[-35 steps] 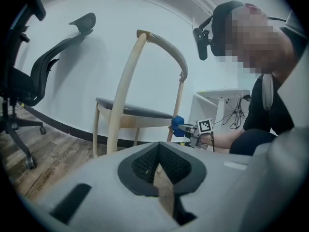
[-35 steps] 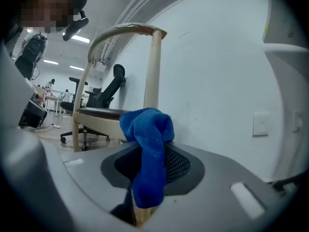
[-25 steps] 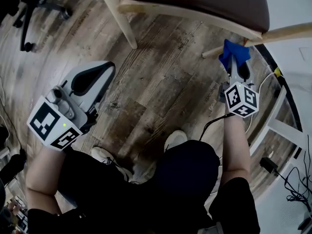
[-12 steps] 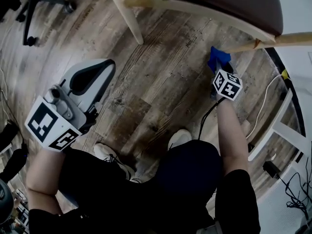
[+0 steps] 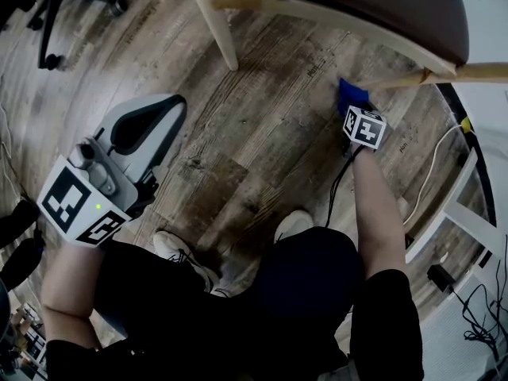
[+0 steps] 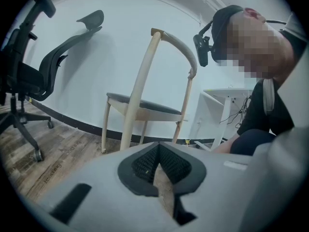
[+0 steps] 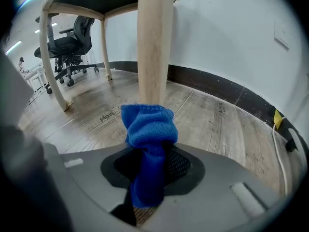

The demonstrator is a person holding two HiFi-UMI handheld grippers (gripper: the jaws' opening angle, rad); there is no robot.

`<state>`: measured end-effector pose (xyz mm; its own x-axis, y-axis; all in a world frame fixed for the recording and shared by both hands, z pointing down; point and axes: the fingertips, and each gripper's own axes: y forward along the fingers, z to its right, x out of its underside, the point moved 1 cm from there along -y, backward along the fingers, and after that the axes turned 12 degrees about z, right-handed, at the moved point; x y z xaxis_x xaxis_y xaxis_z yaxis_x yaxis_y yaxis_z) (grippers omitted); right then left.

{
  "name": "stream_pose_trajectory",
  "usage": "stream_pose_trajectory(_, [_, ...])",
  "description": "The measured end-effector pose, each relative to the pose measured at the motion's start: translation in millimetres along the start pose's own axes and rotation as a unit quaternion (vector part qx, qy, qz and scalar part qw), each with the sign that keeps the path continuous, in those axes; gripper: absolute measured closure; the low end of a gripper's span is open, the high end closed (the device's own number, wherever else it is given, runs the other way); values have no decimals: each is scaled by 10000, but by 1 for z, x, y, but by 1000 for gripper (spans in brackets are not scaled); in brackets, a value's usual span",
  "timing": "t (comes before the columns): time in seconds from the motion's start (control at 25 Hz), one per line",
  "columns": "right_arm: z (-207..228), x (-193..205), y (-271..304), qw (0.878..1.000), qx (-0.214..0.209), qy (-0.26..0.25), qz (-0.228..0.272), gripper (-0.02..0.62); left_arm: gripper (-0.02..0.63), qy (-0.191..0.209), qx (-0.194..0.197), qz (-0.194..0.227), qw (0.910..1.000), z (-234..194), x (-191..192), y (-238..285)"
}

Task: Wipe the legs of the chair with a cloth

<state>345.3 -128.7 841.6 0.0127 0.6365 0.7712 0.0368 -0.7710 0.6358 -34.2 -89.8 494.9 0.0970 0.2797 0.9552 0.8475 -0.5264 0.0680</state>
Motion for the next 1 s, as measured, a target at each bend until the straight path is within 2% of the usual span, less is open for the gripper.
stream_pose_trajectory(0.28, [2, -6, -10, 9998, 55, 178, -43, 472, 600, -27, -4, 38, 10000, -1, -2, -5])
stream_pose_trajectory(0.52, [3, -26, -26, 9990, 56, 327, 297, 472, 600, 4, -42, 140, 9999, -1, -10, -15])
stream_pose_trajectory(0.8, [7, -74, -65, 9924, 25, 572, 1091, 472, 601, 91, 15, 258, 9996, 5, -17, -19])
stream_pose_trajectory(1.0, [11, -141, -121, 9778, 4, 313, 2072, 472, 600, 106, 92, 313, 9994, 10, -22, -21])
